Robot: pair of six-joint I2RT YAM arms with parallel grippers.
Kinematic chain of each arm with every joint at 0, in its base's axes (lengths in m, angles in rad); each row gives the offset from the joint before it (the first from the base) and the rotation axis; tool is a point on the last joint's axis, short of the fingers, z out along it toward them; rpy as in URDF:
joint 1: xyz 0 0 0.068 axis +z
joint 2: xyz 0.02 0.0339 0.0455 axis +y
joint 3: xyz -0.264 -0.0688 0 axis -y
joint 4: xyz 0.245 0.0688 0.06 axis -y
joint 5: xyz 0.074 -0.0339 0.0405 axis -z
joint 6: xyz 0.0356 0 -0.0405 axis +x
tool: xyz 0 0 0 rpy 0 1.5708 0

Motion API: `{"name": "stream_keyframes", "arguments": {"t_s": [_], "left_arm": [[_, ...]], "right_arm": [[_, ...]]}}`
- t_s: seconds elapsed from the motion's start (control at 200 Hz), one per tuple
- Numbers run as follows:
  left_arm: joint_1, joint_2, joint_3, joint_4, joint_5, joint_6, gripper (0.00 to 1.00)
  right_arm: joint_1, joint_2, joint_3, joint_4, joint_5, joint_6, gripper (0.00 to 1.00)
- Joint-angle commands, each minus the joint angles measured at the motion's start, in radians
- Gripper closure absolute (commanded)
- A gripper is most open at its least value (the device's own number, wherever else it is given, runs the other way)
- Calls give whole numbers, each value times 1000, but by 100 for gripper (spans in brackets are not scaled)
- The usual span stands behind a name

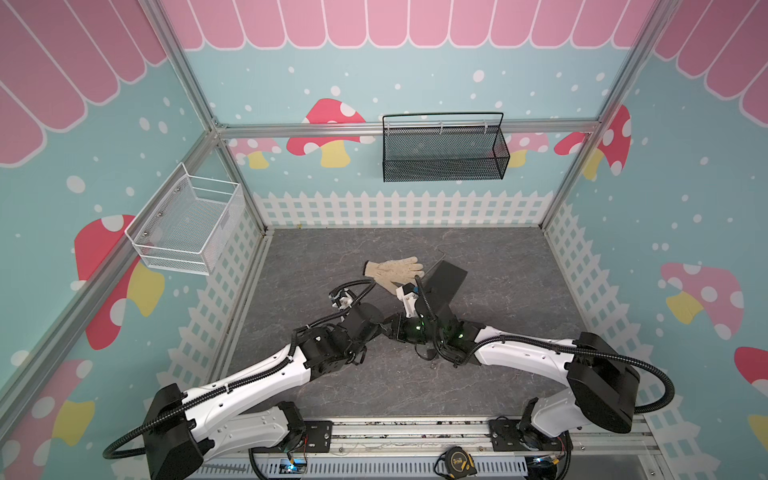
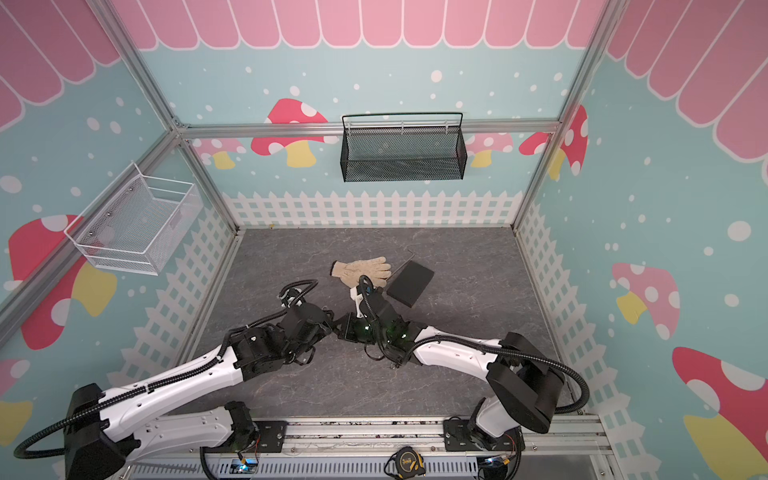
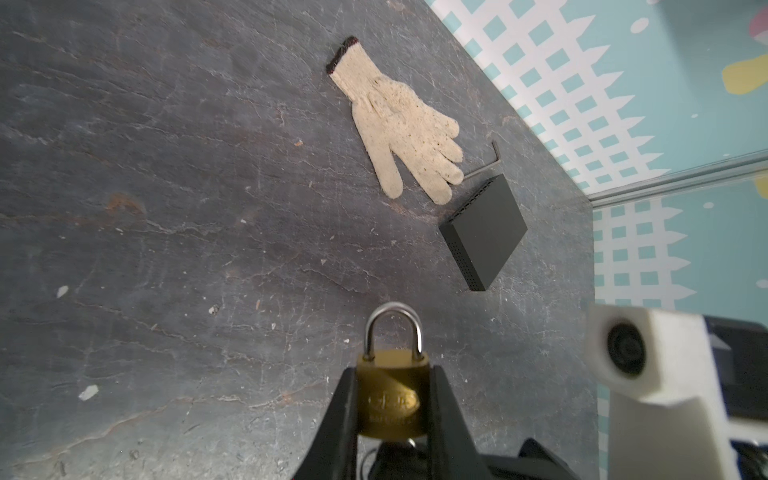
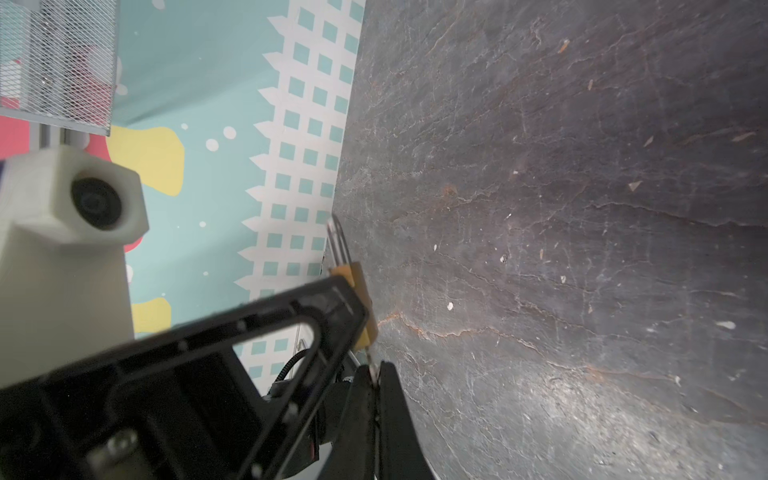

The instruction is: Unlock with the key

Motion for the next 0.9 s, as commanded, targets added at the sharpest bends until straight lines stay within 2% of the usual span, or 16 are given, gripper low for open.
{"name": "stream_keyframes", "arguments": {"t_s": [0.0,0.135,0.49,0.71,0.815,0.895], "left_arm": [[-40,-16,7,-44,87,-49,100],[-48,-12,9,-45,92,-34,100],[-45,-44,25,-32,-19,-32,100],[-27,-58,26,8,-81,-37,100],[-19,-58,24,25,-86,-40,100],[-18,-56,22,40,-83,-39,100]], "right_arm": [[-21,-19,31,100,94,40,100],[-21,-14,45,88,106,13,100],[-21,-10,10,51,88,-105,100],[-21,-93,-64,52,69,-200,71],[-23,-114,-77,12,41,-216,69],[-35,-131,-100,43,4,-206,71]]}}
